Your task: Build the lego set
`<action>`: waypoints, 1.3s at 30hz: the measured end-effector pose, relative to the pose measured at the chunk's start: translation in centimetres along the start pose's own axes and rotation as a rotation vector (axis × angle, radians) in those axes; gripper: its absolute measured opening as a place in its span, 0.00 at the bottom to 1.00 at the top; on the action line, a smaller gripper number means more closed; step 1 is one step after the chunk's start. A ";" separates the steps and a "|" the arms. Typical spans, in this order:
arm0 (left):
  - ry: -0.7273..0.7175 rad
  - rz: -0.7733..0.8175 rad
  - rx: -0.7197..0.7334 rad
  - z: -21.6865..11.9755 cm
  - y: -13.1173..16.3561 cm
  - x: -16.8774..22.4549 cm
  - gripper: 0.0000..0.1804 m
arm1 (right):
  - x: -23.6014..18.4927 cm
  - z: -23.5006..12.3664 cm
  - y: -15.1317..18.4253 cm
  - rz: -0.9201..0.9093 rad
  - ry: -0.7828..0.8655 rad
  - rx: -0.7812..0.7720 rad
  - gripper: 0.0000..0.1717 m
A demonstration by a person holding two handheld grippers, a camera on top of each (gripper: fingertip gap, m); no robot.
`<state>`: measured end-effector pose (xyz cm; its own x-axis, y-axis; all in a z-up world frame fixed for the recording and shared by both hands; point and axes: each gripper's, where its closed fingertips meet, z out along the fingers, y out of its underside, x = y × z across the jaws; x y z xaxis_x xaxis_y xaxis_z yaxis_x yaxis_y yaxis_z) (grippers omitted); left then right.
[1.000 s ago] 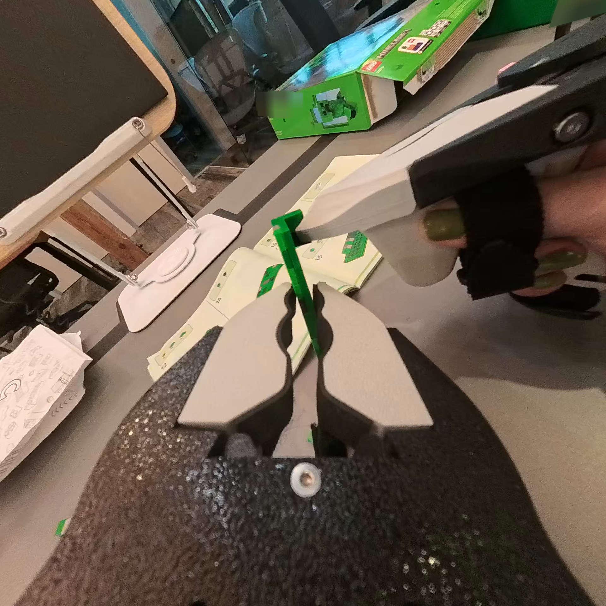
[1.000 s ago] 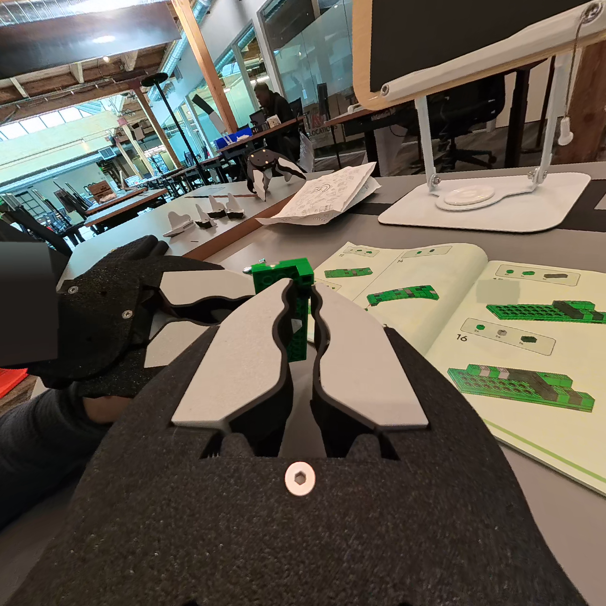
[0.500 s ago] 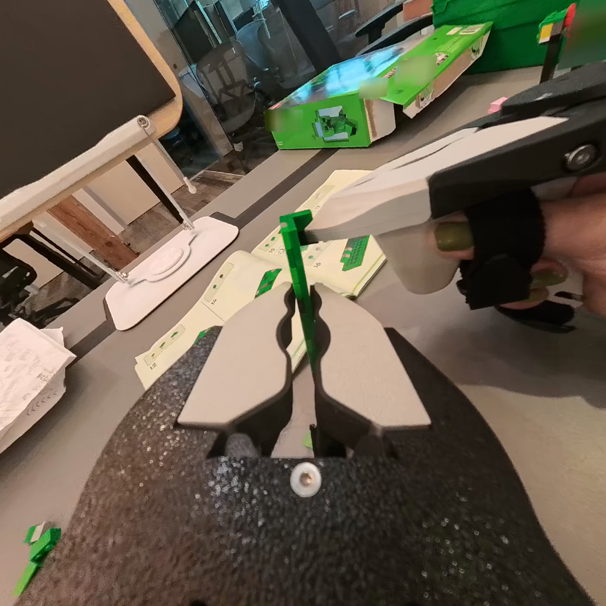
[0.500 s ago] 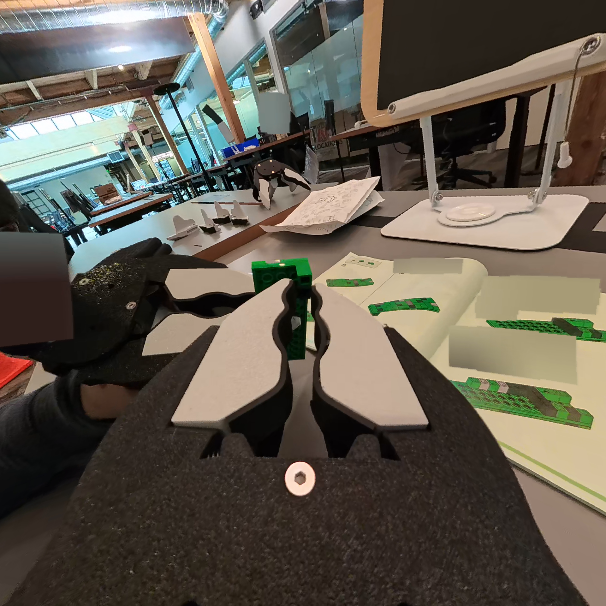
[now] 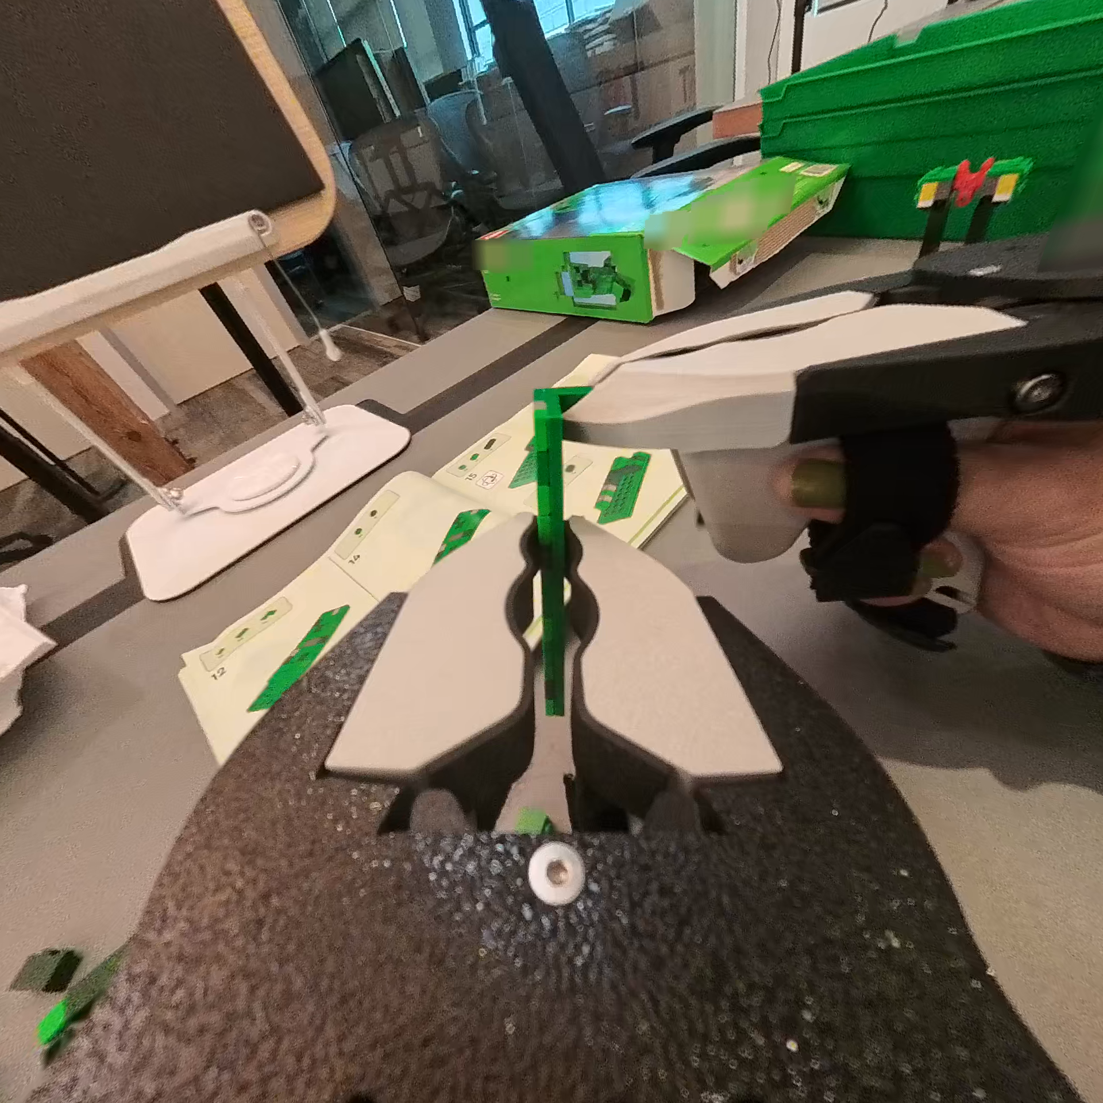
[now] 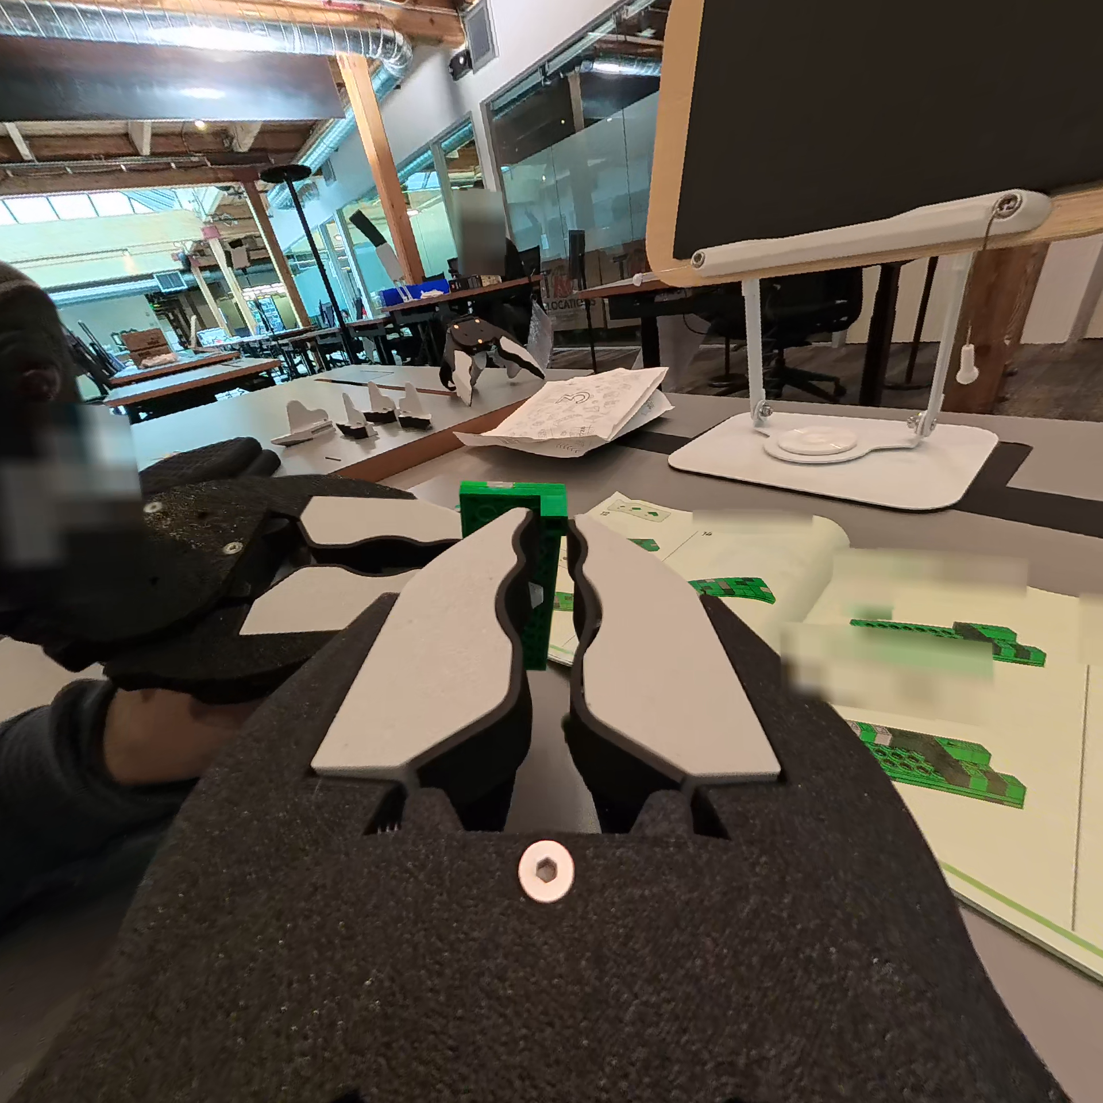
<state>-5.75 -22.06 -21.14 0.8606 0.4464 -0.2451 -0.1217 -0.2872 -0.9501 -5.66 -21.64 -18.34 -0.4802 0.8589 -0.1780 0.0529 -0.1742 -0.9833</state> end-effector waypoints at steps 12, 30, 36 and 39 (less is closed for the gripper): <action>-0.071 -0.223 0.134 -1.1 -0.6 -3.0 0.03 | 2.2 -1.0 -1.3 0.025 0.024 0.072 0.08; 0.027 -0.539 0.358 -4.1 -2.1 -7.0 0.03 | 9.3 -4.5 -2.0 0.111 0.054 0.046 0.13; 0.024 -0.699 0.477 -6.7 -2.0 -10.6 0.03 | 9.5 -5.7 -2.4 -0.025 0.045 -0.029 0.13; 0.108 -0.747 0.481 -5.9 -2.0 -9.3 0.03 | 10.4 -7.6 -2.1 -0.085 0.132 -0.126 0.12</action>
<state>-10.61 -30.65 -15.77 0.8369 0.2858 0.4668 0.3162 0.4437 -0.8386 -4.08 -8.66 -18.45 -0.3691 0.9251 -0.0895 0.1301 -0.0439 -0.9905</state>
